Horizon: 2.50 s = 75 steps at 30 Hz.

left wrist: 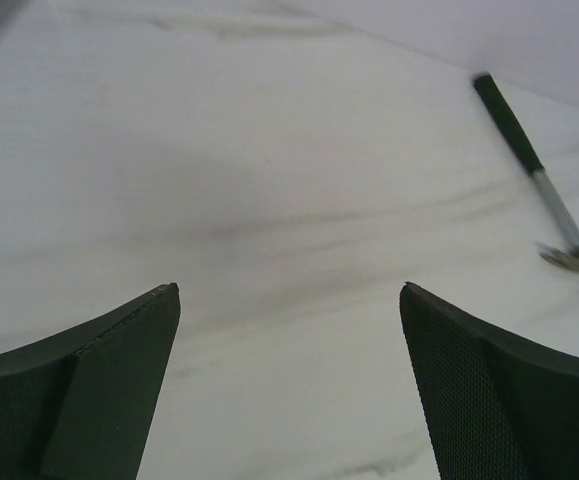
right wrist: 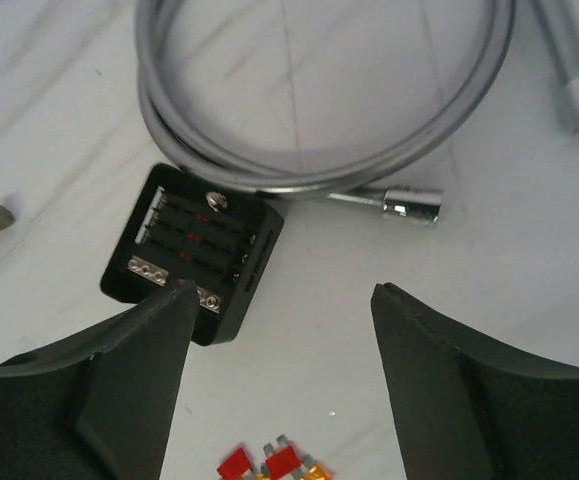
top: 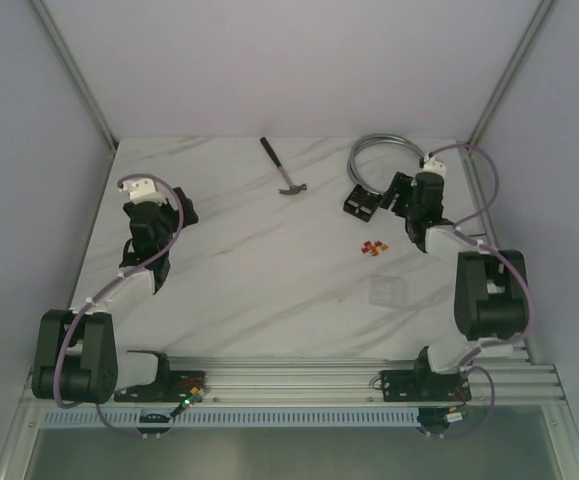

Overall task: Snap on the fuse box
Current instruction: Move the fuse box base at the center of the board.

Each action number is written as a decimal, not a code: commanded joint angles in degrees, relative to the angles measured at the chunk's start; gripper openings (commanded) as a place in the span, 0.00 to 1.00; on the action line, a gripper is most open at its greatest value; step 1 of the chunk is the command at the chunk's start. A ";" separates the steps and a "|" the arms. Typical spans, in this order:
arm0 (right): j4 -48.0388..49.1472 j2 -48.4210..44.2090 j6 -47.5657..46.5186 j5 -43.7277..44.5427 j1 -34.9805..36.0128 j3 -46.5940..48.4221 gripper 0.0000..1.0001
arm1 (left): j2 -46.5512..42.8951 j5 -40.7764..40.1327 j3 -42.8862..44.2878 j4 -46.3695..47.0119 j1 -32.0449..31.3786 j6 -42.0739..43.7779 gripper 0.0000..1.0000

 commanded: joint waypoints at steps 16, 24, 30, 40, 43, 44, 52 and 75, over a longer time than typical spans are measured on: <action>-8.59 18.88 11.09 0.31 5.00 12.78 0.29 | -1.52 14.32 1.60 -15.42 -6.64 -10.03 1.00; -10.63 15.15 5.00 -5.85 7.98 9.29 0.05 | -4.92 17.68 1.40 -19.19 -9.88 -10.86 1.00; -16.20 13.17 -4.11 -8.03 14.70 9.19 0.00 | -8.63 17.64 -0.54 -21.08 -12.06 -12.40 1.00; -20.98 12.07 -22.44 -13.09 32.45 11.01 0.00 | -13.31 17.68 -4.52 -23.19 -14.65 -16.15 1.00; -21.28 13.56 -25.25 -14.07 35.04 12.27 0.00 | -13.92 17.98 -5.72 -23.26 -15.04 -16.76 1.00; -21.50 14.22 -25.94 -14.09 35.57 12.93 0.00 | -13.79 18.23 -5.99 -23.22 -15.10 -17.03 1.00; -21.82 12.79 -23.41 -9.43 36.59 14.99 0.32 | -10.06 19.08 -5.11 -22.67 -17.98 -17.00 1.00; -7.68 4.86 7.88 -0.64 36.26 -5.83 0.37 | 16.40 30.26 8.28 -14.09 -24.51 -13.31 1.00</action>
